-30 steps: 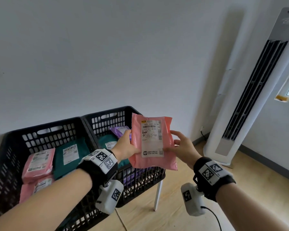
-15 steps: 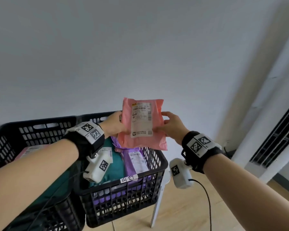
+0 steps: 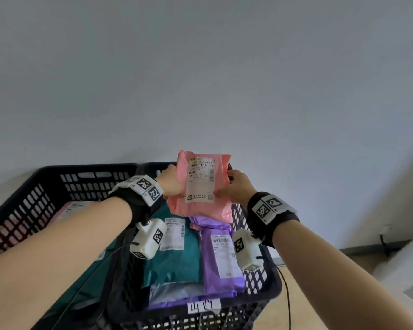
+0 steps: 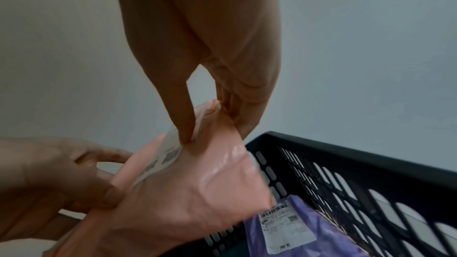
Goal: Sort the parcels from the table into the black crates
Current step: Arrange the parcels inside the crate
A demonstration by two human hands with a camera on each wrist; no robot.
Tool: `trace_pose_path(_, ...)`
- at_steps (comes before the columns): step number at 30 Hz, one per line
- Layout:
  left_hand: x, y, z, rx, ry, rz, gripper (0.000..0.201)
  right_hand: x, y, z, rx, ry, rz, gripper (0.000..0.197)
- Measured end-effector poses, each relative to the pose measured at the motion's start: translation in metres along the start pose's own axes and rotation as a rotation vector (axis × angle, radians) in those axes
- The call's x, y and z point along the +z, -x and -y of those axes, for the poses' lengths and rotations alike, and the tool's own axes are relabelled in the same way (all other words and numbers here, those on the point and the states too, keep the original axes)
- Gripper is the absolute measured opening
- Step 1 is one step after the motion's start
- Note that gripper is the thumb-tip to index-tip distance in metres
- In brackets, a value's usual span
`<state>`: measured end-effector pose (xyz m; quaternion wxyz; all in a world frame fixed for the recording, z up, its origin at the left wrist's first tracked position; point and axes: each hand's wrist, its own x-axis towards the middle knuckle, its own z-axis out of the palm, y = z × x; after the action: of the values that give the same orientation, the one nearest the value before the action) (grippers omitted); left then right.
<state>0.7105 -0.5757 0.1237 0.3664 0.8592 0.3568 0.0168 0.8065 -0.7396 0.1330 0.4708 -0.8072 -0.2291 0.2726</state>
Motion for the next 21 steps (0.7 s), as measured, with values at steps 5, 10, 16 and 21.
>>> trace_pose_path(5, 0.002, -0.050, 0.017, -0.144, -0.113, -0.032, 0.067, 0.028, -0.060, 0.000, 0.054, 0.130, 0.041, 0.072)
trace_pose_path(10, 0.012, -0.075, 0.036, -0.243, -0.049, -0.012, 0.089, 0.060, -0.102, -0.016, 0.142, 0.140, 0.109, 0.079)
trace_pose_path(16, 0.023, -0.095, 0.055, -0.346, -0.097, -0.060, 0.063, 0.089, -0.128, -0.035, 0.202, 0.128, 0.180, 0.084)
trace_pose_path(21, 0.040, -0.112, 0.056, -0.423, -0.069, -0.087, 0.063, 0.101, -0.144, -0.050, 0.231, 0.138, 0.169, 0.075)
